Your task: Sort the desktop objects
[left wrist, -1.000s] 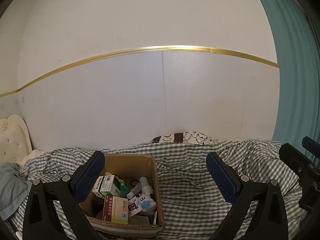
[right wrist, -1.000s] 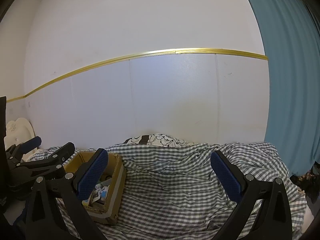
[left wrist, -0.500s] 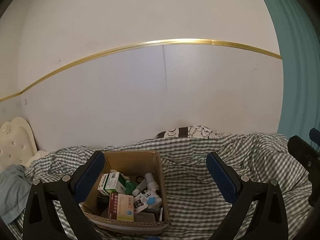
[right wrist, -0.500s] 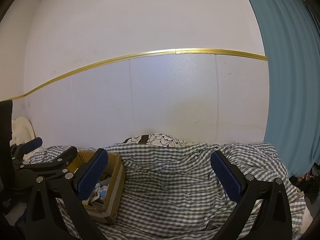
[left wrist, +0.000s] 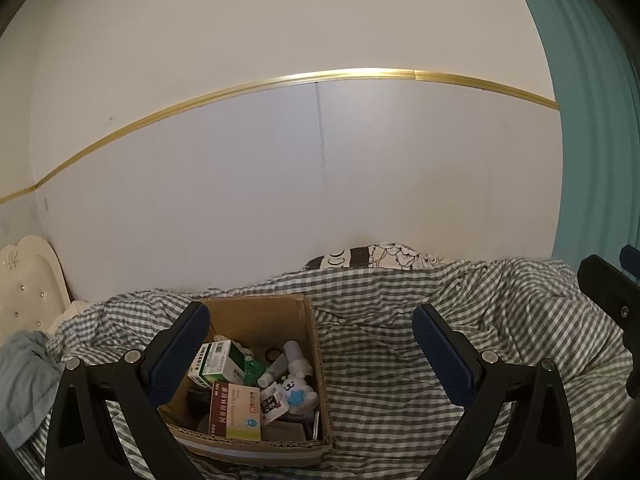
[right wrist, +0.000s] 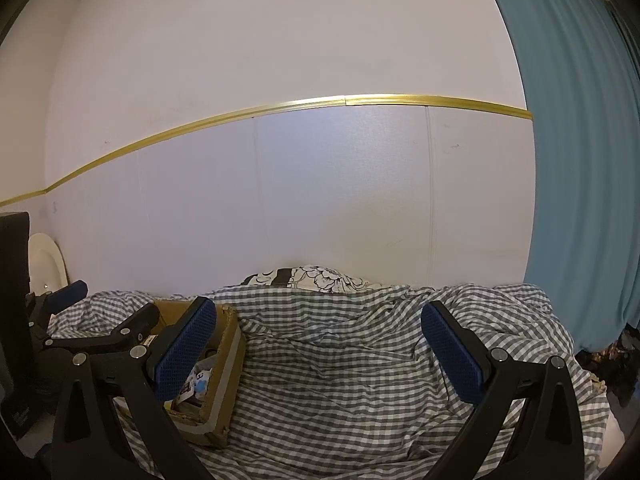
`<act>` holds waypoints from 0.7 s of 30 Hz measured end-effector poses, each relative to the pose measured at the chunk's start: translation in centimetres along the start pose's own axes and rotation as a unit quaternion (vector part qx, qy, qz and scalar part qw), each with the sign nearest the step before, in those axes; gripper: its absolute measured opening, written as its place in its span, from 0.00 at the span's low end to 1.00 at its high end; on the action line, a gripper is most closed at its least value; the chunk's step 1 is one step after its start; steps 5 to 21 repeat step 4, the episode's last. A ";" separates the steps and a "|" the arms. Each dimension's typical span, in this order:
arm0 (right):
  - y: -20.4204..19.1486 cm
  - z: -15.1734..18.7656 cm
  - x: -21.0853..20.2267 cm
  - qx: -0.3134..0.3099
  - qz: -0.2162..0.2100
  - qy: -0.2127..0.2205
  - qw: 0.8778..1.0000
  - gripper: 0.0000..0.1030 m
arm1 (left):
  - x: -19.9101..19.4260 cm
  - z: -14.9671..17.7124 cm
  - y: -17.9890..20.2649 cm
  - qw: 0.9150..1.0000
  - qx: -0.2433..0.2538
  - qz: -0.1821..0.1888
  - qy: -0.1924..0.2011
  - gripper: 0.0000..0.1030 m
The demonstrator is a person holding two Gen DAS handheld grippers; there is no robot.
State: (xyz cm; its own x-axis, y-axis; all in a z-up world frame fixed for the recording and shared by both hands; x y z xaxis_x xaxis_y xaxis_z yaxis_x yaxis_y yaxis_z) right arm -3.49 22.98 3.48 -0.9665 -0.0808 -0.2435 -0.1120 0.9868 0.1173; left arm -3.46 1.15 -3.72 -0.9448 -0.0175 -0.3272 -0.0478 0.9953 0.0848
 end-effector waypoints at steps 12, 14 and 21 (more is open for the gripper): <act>0.0 0.1 0.1 0.002 0.002 -0.002 1.000 1.00 | 0.2 0.1 -0.2 1.000 -0.001 -0.001 -0.002 1.00; 0.0 0.1 0.1 0.002 0.002 -0.002 1.000 1.00 | 0.2 0.1 -0.2 1.000 -0.001 -0.001 -0.002 1.00; 0.0 0.1 0.1 0.002 0.002 -0.002 1.000 1.00 | 0.2 0.1 -0.2 1.000 -0.001 -0.001 -0.002 1.00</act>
Point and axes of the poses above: each gripper's, at about its wrist camera, not at the fingertips, and x roughly the way its jaws point, y to its right, z to its underside, the point moved 5 cm from there along x, roughly the way its jaws point, and after that the axes turned 11 degrees about -x, right-handed, at the moved point
